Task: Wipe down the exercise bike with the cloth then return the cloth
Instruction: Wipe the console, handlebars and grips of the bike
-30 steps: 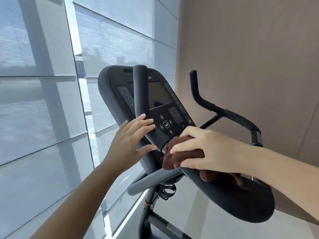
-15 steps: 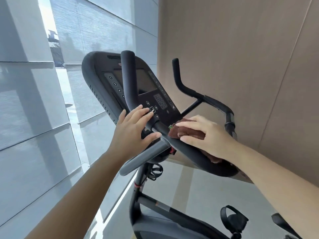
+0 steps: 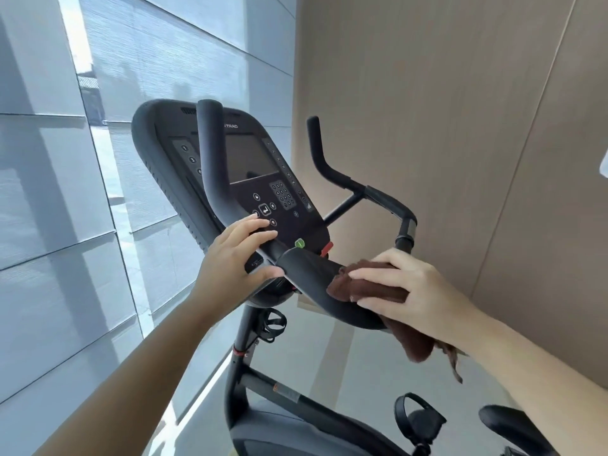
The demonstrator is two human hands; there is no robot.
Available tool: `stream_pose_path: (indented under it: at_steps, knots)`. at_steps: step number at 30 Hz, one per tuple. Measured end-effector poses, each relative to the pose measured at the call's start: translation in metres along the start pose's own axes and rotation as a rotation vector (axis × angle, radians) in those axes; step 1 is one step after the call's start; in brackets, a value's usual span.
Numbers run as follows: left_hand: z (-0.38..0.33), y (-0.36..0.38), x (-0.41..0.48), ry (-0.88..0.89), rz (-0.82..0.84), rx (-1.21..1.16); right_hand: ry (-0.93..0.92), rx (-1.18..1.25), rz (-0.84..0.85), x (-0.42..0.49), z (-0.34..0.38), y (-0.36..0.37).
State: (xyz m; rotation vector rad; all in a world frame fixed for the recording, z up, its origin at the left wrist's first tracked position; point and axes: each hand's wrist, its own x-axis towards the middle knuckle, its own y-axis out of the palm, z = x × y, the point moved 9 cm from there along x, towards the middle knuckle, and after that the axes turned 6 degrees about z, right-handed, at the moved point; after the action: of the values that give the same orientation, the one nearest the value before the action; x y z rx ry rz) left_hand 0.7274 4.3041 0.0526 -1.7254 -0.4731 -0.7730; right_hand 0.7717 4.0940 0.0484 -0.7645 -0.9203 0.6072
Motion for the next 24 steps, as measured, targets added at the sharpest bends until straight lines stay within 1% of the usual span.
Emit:
stream_pose_path:
  at_steps: [3,4,7,12,15,17,20,21,24]
  knots:
    - [0.001,0.000,0.001,-0.036,0.002,0.006,-0.051,0.023,-0.104,0.039,0.020,0.001]
    - [0.000,0.000,0.001,-0.034,0.011,0.011,-0.054,0.011,-0.086,0.053,0.028,0.009]
    - [-0.003,-0.001,0.000,-0.017,0.025,0.021,-0.044,-0.052,0.048,0.068,0.036,0.036]
    - [-0.001,-0.002,0.000,-0.044,-0.003,0.062,-0.148,-0.012,0.134,0.025,0.016,0.024]
    - [0.000,-0.001,0.000,-0.071,-0.031,0.025,-0.174,0.005,0.191,0.014,0.004,0.015]
    - [0.004,-0.001,0.000,-0.097,-0.053,-0.017,-0.169,0.043,0.206,0.031,0.002,0.010]
    - [0.008,0.003,0.002,-0.114,-0.048,-0.025,-0.155,0.122,0.136,0.073,0.006,0.016]
    - [0.009,0.003,0.002,-0.119,-0.042,-0.028,-0.148,0.161,0.148,0.082,0.006,0.024]
    - [0.012,0.005,0.002,-0.119,-0.019,-0.023,-0.137,0.232,0.255,0.086,-0.004,0.043]
